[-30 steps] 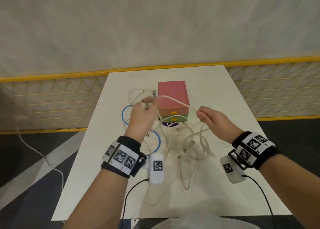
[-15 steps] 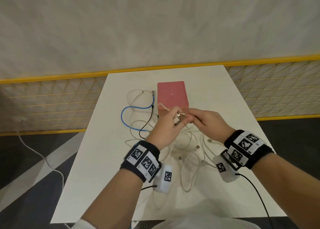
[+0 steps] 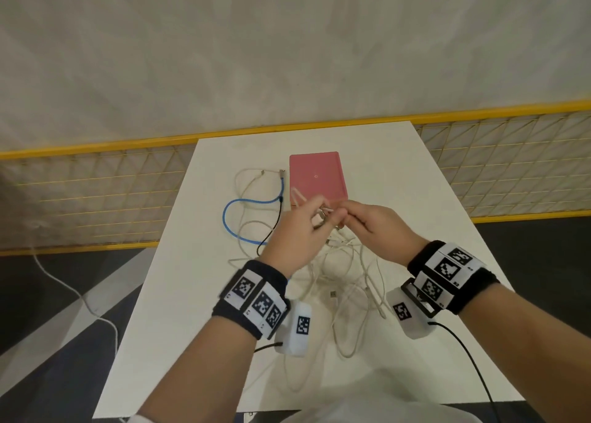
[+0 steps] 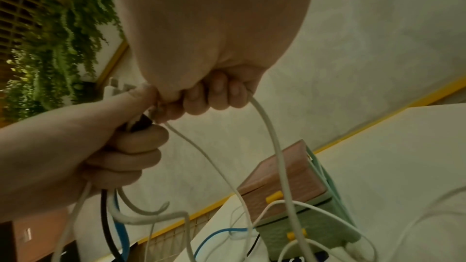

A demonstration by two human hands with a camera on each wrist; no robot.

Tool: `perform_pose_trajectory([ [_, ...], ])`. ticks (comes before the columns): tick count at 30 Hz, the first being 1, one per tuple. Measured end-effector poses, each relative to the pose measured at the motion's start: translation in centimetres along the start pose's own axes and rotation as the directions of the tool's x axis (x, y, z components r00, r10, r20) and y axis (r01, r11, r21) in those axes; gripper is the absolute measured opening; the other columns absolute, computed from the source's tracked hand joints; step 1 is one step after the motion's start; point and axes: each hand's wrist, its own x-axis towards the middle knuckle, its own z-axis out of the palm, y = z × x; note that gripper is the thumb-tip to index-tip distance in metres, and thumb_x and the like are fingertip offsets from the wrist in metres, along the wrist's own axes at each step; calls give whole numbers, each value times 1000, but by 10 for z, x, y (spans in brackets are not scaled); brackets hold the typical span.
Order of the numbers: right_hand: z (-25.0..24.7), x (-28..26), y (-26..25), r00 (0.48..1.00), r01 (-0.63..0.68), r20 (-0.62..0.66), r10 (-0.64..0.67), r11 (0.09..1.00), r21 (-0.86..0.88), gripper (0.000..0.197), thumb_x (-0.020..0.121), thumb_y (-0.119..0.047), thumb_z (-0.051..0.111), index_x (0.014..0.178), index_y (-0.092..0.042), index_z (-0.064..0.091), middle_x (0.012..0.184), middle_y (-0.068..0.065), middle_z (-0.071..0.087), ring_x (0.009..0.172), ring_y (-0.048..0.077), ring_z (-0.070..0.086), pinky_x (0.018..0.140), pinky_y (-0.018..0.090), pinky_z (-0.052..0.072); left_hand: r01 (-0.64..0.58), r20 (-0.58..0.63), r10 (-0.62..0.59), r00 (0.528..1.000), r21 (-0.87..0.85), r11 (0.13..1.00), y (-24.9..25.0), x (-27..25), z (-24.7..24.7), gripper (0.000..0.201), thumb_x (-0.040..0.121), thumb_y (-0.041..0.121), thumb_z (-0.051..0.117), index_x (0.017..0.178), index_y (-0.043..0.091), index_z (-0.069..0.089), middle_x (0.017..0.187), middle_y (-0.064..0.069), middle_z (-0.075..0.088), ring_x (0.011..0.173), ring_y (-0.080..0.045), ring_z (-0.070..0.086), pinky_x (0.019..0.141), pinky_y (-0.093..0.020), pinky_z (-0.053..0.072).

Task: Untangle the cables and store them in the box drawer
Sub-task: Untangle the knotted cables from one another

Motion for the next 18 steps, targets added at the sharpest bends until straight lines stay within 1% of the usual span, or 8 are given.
perform_pose_trajectory([
  [2,-1,1,-1,999,19,27,-20,999,36,25,99,-31,39,115,-28,58,84,-23,62,74,-2,57,70,21,44,5,-22,-5,1000,-7,1000,2,-1,-1,32,88,55,56,85,23,55,76,-10,63,64,-25,56,65,-41,51],
  [4,-6,-3,7,999,15,39,-19,996,88,20,100,-29,36,95,-35,55,72,-15,52,62,4,46,64,23,39,52,-176,-64,982,-75,996,2,4,-18,28,90,49,59,87,20,60,78,-4,62,63,-16,52,65,-38,50],
  [6,-11,-9,18,999,-28,29,26,996,81,29,101,-25,34,85,-43,48,71,0,48,64,17,44,65,27,39,92,-414,-152,898,-163,982,-7,11,-43,23,91,42,61,79,23,58,71,6,57,62,-10,48,66,-37,49],
  [8,-9,-15,27,995,-83,55,79,994,72,26,102,-23,32,83,-34,47,73,16,48,67,31,45,65,34,40,79,-555,-128,822,-111,991,-15,13,-61,24,93,40,60,79,21,54,68,9,53,59,-10,46,65,-31,43],
  [10,-4,-15,27,992,-95,85,90,994,60,23,102,-23,33,85,-28,48,73,17,49,64,31,44,63,36,40,74,-516,-88,852,-48,996,-17,12,-59,14,94,36,58,96,22,59,80,10,60,64,-11,53,67,-27,45],
  [13,7,-7,11,997,-32,67,25,993,116,21,102,-21,34,100,-26,55,74,-4,53,63,14,48,66,29,41,67,-203,-62,977,14,998,-8,5,-33,26,92,47,58,116,36,60,78,12,64,69,-9,59,73,-26,52],
  [15,10,0,0,998,17,64,-27,986,165,24,102,-20,36,117,-20,55,86,-13,58,75,2,55,73,19,43,44,-26,-41,999,115,992,-4,0,-19,23,88,55,58,101,37,63,76,6,67,67,-17,61,71,-36,56],
  [18,6,4,-1,987,38,150,-56,992,118,21,101,-22,36,108,-15,55,91,-6,60,82,5,55,76,24,45,73,-157,-68,985,27,997,-10,-3,-31,19,89,47,63,76,34,57,60,13,58,46,-15,45,54,-32,48],
])
